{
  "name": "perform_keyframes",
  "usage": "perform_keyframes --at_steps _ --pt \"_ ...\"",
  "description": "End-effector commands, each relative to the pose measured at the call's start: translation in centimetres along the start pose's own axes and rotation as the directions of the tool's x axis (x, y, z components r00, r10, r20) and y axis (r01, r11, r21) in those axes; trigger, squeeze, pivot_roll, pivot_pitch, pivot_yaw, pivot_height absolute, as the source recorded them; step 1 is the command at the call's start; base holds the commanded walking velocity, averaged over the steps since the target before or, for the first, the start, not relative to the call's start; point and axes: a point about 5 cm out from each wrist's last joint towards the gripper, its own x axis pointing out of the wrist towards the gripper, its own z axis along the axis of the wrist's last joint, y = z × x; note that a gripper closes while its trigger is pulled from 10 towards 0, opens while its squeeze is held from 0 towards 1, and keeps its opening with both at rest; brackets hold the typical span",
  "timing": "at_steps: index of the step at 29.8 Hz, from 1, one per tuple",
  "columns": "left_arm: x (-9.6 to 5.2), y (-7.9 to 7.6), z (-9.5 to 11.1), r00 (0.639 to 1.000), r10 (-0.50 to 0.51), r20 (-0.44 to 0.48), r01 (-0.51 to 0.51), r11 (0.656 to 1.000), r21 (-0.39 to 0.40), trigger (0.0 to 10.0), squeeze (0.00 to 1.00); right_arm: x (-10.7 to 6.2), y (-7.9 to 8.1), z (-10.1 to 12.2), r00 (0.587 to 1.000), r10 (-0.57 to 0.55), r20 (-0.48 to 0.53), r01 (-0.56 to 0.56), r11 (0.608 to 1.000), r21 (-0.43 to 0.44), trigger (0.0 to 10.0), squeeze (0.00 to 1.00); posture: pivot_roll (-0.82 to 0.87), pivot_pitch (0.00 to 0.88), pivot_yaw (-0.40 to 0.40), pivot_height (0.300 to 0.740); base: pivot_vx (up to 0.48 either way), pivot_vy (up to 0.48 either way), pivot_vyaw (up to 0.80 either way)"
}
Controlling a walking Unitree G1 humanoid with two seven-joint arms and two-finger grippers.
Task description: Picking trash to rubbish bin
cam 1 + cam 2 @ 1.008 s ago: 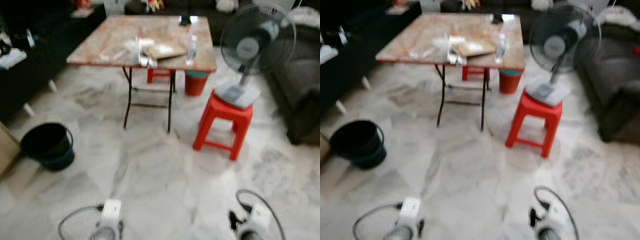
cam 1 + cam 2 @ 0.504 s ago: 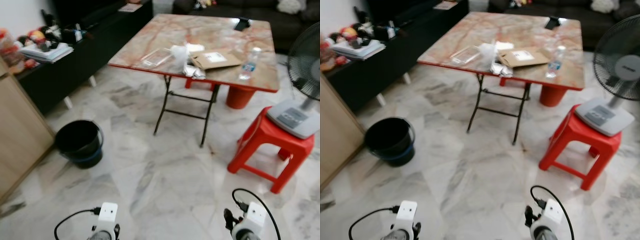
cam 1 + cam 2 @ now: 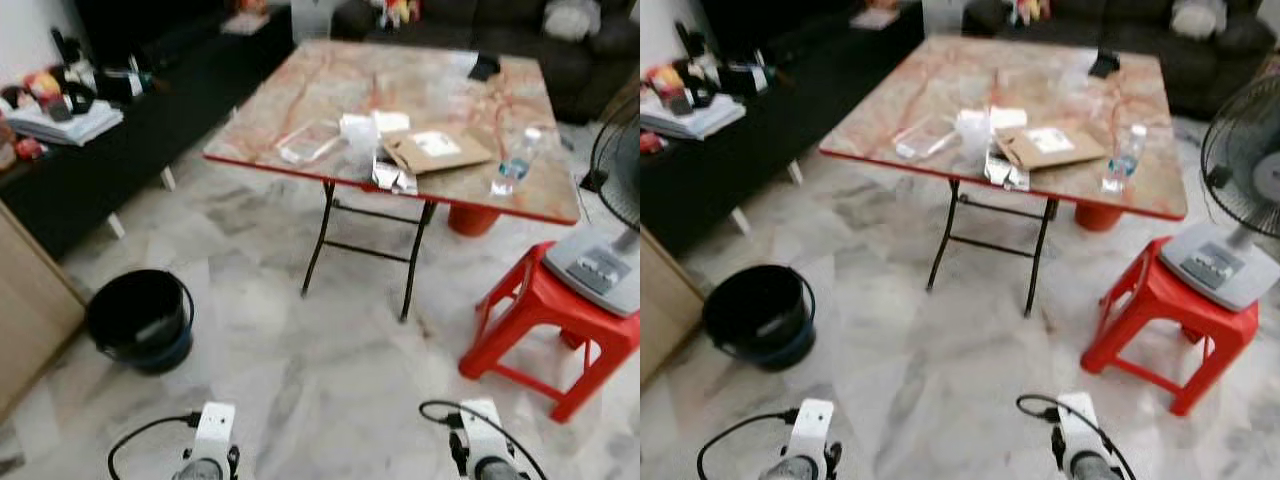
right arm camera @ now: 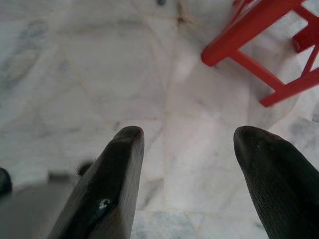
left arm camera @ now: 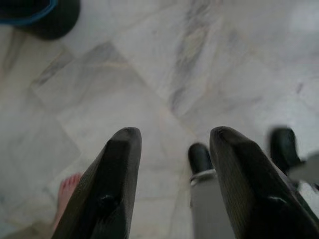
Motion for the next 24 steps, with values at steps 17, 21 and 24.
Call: perform_keyframes --at_steps 17,21,24 --pt "-0.05 -0.67 -0.36 0.999 -0.025 -0.02 0.025 1.0 -0.011 10.0 0.0 -0.05 0.06 -0.4 1.0 0.004 -0.027 0.002 0.978 0.207 10.0 0.0 -0.11 0.028 -0.007 0.74 0.378 0.0 0.0" --pt "-0.06 -0.67 -0.41 0.999 -0.026 -0.021 0.026 1.0 -0.008 10.0 0.0 -0.06 0.11 -0.43 1.0 0.004 -0.025 0.002 0.974 0.228 10.0 0.0 -0.11 0.023 -0.003 0.74 0.369 0.0 0.0" --pt "-0.07 -0.6 -0.45 0.999 -0.025 -0.022 0.025 1.0 -0.006 10.0 0.0 -0.06 0.06 -0.43 1.0 0.0 -0.026 0.007 0.969 0.246 10.0 0.0 -0.11 0.023 -0.003 0.74 0.368 0.0 0.0"
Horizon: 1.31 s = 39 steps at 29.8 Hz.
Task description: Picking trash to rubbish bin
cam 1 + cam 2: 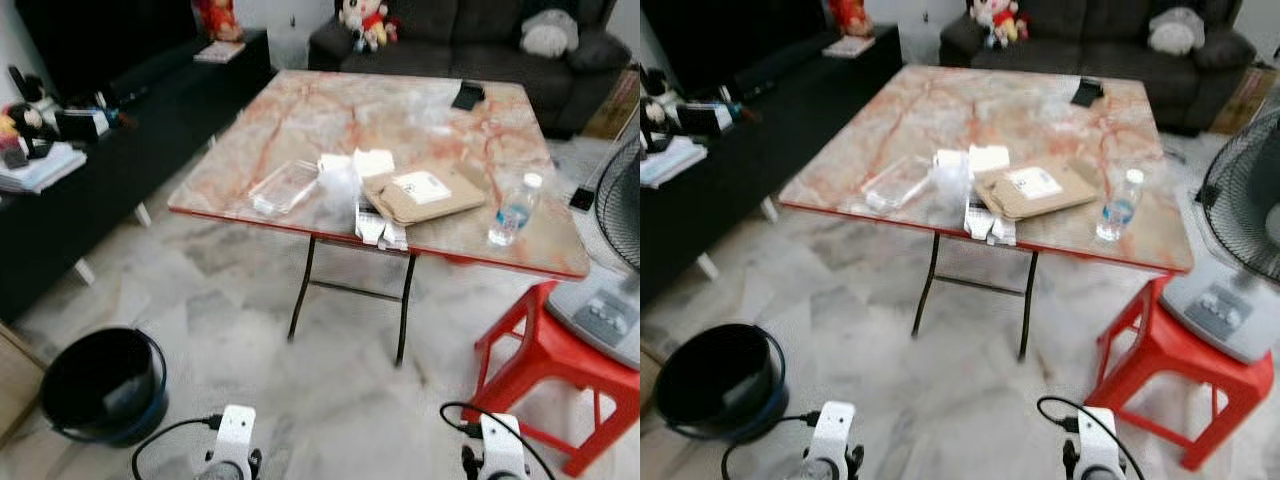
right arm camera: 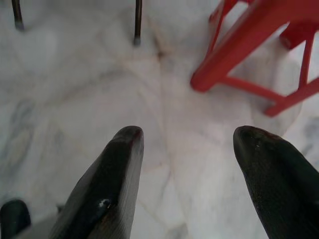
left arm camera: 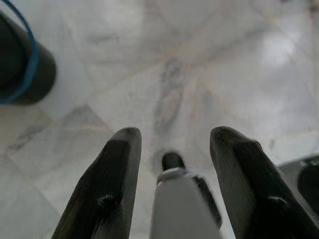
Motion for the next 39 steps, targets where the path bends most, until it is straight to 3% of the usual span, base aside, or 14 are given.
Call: perform_keyframes --at_steps 1,9,15,21,26,33,38,39 --pt "-0.1 1.2 -0.6 0.999 0.028 -0.021 -0.028 1.0 0.007 10.0 0.0 0.1 0.8 0.3 1.0 0.019 0.006 -0.02 0.999 0.032 10.0 0.0 -0.11 0.019 -0.002 0.74 0.364 0.0 0.0" --pt "0.0 1.1 0.2 1.0 0.017 0.007 -0.018 0.999 0.03 10.0 0.0 0.1 0.9 0.7 0.999 0.023 0.024 -0.024 0.999 0.043 10.0 0.0 -0.11 0.003 -0.001 0.74 0.365 0.0 0.0" --pt "0.2 0.9 1.7 0.998 -0.006 0.068 0.0 0.996 0.09 10.0 0.0 0.2 0.8 1.4 0.998 0.023 0.06 -0.026 0.999 0.046 10.0 0.0 -0.11 0.0 0.0 0.74 0.355 0.0 0.0" --pt "0.3 0.7 6.0 0.965 -0.025 0.26 -0.03 0.978 0.205 10.0 0.0 0.4 0.0 4.3 0.982 0.013 0.189 -0.012 1.0 -0.01 10.0 0.0 -0.11 0.0 -0.006 0.74 0.318 0.0 0.0" --pt "-0.2 -0.1 9.6 0.901 -0.074 0.428 -0.052 0.959 0.277 10.0 0.0 0.4 -0.6 6.6 0.956 0.01 0.293 0.007 0.998 -0.058 10.0 0.0 -0.11 0.0 -0.011 0.74 0.053 0.0 0.0" --pt "-1.8 -2.1 15.6 0.747 -0.144 0.649 -0.047 0.962 0.268 10.0 0.0 -0.6 -0.5 11.5 0.844 0.07 0.532 -0.015 0.994 -0.108 10.0 0.0 -0.11 0.0 -0.019 0.74 0.0 0.0 0.0" --pt "-2.0 -2.3 16.1 0.728 -0.149 0.669 -0.045 0.964 0.263 10.0 0.0 -0.7 -0.4 11.9 0.831 0.076 0.552 -0.018 0.994 -0.11 10.0 0.0 -0.11 0.0 -0.019 0.74 0.0 0.0 0.0" --pt "-2.3 -2.5 16.9 0.701 -0.154 0.696 -0.043 0.965 0.257 10.0 0.0 -1.0 -0.1 12.5 0.805 0.093 0.586 -0.029 0.993 -0.119 10.0 0.0 -0.11 0.0 -0.019 0.74 0.0 0.0 0.0"
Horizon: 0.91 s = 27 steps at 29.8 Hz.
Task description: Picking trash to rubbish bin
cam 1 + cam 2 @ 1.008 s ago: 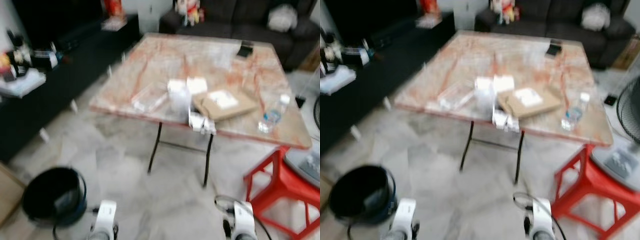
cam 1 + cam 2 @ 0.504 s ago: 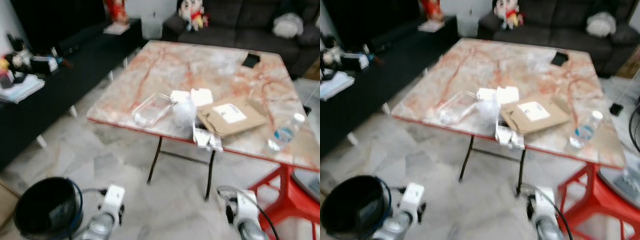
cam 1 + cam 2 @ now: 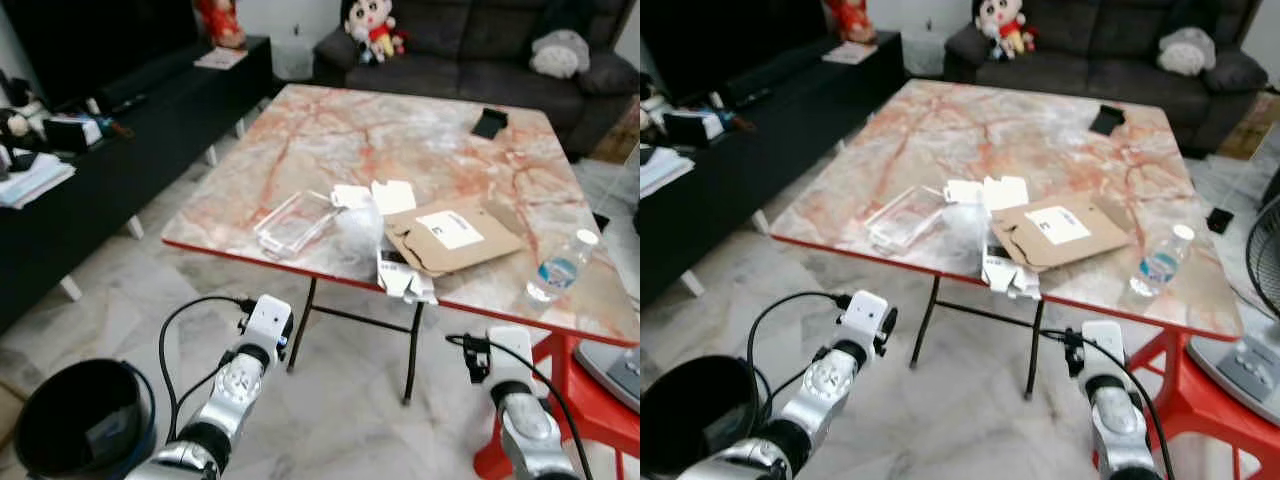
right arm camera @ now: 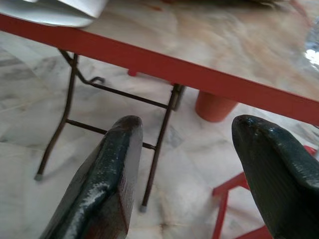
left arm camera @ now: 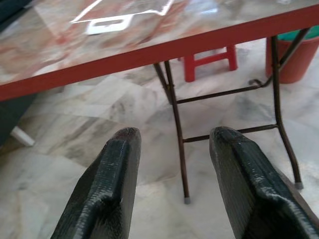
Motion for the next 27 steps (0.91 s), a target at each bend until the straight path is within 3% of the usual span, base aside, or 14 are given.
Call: perform_keyframes --at_steps 1,5,7,9,11,16,20,27 --pt "0.8 0.0 2.2 0.995 0.005 0.098 -0.004 1.0 -0.009 10.0 0.0 0.2 0.5 1.3 0.996 0.031 0.081 -0.031 1.0 -0.004 10.0 0.0 -0.12 0.0 -0.018 0.74 0.0 0.0 0.0" --pt "1.2 0.0 4.7 0.974 0.015 0.226 -0.01 1.0 -0.026 10.0 0.0 0.3 1.4 4.2 0.969 0.071 0.238 -0.073 0.997 0.0 10.0 0.0 -0.12 0.0 -0.017 0.74 0.0 0.0 0.0" --pt "1.3 -0.2 6.0 0.957 -0.002 0.289 -0.003 1.0 0.017 10.0 0.0 0.6 2.1 6.6 0.942 0.078 0.327 -0.095 0.995 0.035 10.0 0.0 -0.12 0.004 -0.015 0.74 0.0 0.0 0.0" --pt "1.5 -0.2 6.5 0.952 -0.001 0.307 -0.005 1.0 0.019 10.0 0.0 0.7 2.4 7.6 0.93 0.08 0.358 -0.103 0.994 0.047 10.0 0.0 -0.12 0.004 -0.015 0.74 0.0 0.0 0.0" --pt "2.0 0.0 8.0 0.937 0.016 0.349 -0.011 1.0 -0.018 10.0 0.0 1.2 3.8 10.8 0.888 0.083 0.452 -0.139 0.986 0.092 10.0 0.0 -0.13 0.005 -0.01 0.74 0.0 0.0 0.0" --pt "2.5 0.1 9.2 0.929 0.011 0.369 -0.007 1.0 -0.012 10.0 0.0 1.5 6.9 15.4 0.815 0.156 0.559 -0.244 0.966 0.087 10.0 0.0 -0.13 0.003 -0.007 0.74 0.355 0.0 0.0" --pt "2.5 0.4 9.6 0.923 0.016 0.384 -0.014 1.0 -0.009 10.0 0.0 1.4 8.2 16.6 0.795 0.184 0.578 -0.291 0.952 0.098 10.0 0.0 -0.12 0.007 -0.011 0.74 0.48 0.0 0.0" --pt "2.4 0.8 9.5 0.922 0.032 0.385 -0.027 0.999 -0.019 10.0 0.0 0.7 9.4 16.4 0.79 0.227 0.569 -0.345 0.933 0.107 10.0 0.0 -0.11 0.013 -0.013 0.74 0.48 0.0 0.0"
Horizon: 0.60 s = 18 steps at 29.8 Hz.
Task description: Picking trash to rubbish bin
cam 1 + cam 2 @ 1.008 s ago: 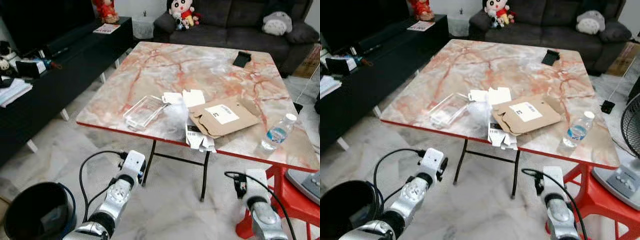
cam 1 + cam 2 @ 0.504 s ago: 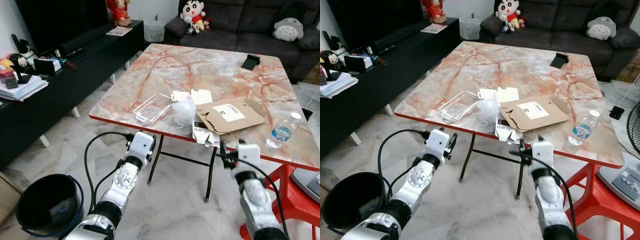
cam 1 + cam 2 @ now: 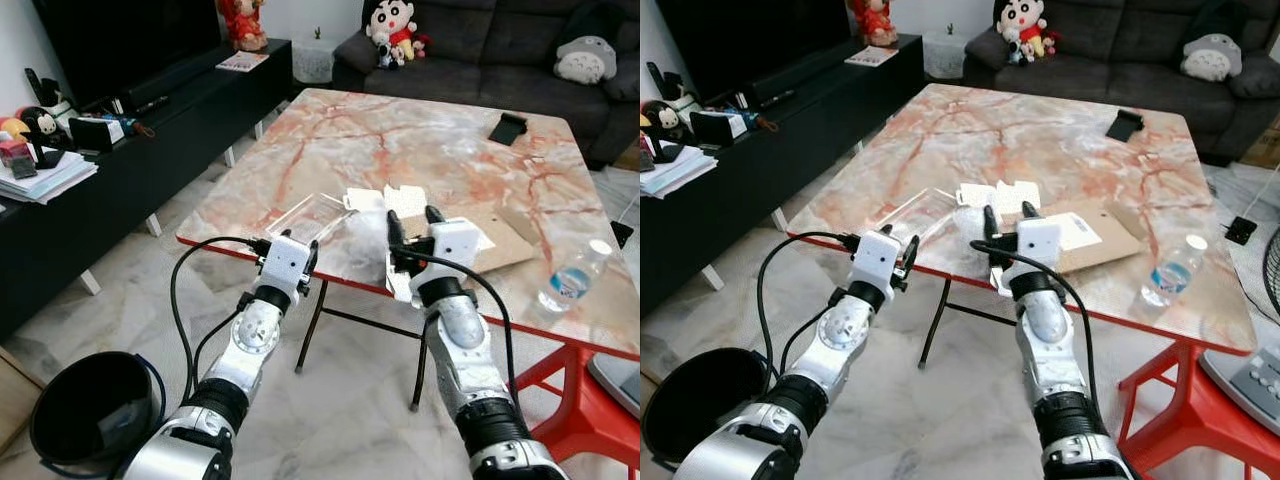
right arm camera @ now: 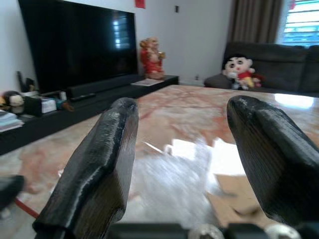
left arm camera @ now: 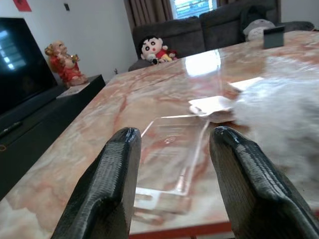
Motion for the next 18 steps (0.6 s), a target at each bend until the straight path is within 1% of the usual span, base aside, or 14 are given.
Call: perform_keyframes --at_steps 1,6,11,13,15,18 --pt "0.2 0.17 0.48 1.0 0.011 0.02 -0.01 1.0 -0.013 10.0 0.0 -0.25 0.1 0.05 1.0 0.004 -0.005 -0.004 1.0 0.007 10.0 0.0 -0.12 0.014 -0.012 0.74 0.48 0.0 0.0" --pt "0.02 0.21 0.48 0.999 0.026 0.027 -0.025 0.999 -0.03 10.0 0.0 -0.25 0.56 0.04 1.0 0.022 -0.008 -0.022 1.0 0.016 10.0 0.0 -0.11 0.013 -0.015 0.74 0.462 0.0 0.0" --pt "-0.04 0.34 0.71 0.998 0.042 0.048 -0.04 0.999 -0.036 10.0 0.0 -0.11 0.86 0.18 0.999 0.034 -0.004 -0.034 0.999 0.022 10.0 0.0 -0.11 0.012 -0.019 0.74 0.374 0.0 0.0" --pt "-0.01 0.36 0.89 0.997 0.046 0.061 -0.044 0.998 -0.034 10.0 0.0 -0.07 0.87 0.22 0.999 0.036 -0.006 -0.035 0.999 0.023 10.0 0.0 -0.11 0.011 -0.02 0.74 0.274 0.0 0.0" --pt "0.09 0.33 1.26 0.996 0.046 0.082 -0.043 0.998 -0.042 10.0 0.0 -0.01 0.89 0.42 0.999 0.038 -0.002 -0.038 0.999 0.028 10.0 0.0 -0.11 0.01 -0.023 0.74 0.0 0.0 0.0" --pt "0.12 0.27 1.39 0.995 0.044 0.089 -0.04 0.998 -0.042 10.0 0.0 -0.05 0.89 0.57 0.999 0.039 -0.003 -0.039 0.999 0.029 10.0 0.0 -0.11 0.01 -0.023 0.74 0.0 0.0 0.0"
